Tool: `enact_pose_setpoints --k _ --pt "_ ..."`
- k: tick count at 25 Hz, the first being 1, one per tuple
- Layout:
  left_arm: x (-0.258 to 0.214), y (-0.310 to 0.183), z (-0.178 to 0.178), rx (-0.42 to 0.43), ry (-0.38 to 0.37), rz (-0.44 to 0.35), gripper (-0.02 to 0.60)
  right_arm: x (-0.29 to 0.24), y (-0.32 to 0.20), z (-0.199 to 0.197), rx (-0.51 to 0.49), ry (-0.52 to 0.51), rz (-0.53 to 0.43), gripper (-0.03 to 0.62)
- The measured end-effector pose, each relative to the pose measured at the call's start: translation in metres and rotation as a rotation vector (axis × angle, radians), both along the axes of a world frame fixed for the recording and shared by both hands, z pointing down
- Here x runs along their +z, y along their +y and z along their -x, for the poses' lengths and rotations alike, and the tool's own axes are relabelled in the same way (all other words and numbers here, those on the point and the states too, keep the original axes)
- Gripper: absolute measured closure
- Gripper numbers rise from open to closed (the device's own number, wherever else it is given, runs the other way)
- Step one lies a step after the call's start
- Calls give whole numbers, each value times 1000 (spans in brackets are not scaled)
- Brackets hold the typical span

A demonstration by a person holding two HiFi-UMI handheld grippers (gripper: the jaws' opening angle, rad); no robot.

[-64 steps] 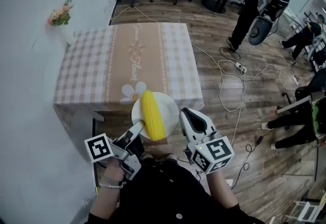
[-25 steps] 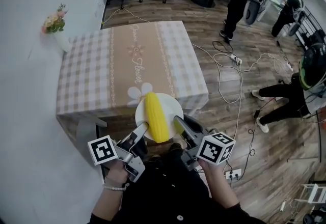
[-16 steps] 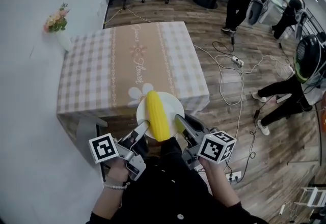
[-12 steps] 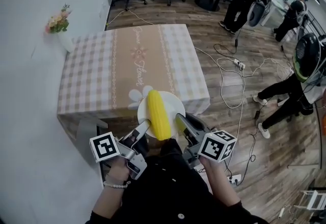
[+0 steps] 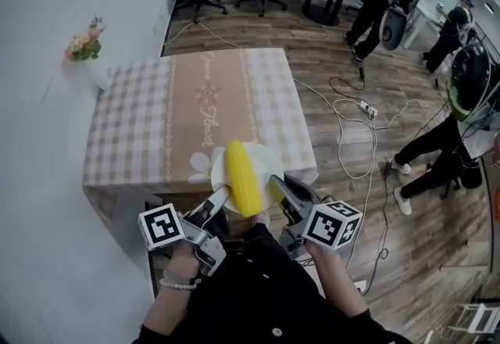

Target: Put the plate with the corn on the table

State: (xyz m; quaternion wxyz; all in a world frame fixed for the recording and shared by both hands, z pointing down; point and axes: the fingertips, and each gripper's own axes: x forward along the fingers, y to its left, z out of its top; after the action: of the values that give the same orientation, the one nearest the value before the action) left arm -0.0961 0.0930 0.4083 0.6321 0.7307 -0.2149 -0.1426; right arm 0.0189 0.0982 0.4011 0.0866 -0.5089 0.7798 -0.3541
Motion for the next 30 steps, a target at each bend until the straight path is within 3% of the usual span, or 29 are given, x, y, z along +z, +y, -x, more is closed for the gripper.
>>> enact_pose_setpoints --k 17,30 --pt "7 -78 -61 -35 -9 -4 546 5 -81 -61 -48 30 5 473" --pt "21 -134 -85 -139 -28 26 548 21 -151 -84 -149 20 39 476"
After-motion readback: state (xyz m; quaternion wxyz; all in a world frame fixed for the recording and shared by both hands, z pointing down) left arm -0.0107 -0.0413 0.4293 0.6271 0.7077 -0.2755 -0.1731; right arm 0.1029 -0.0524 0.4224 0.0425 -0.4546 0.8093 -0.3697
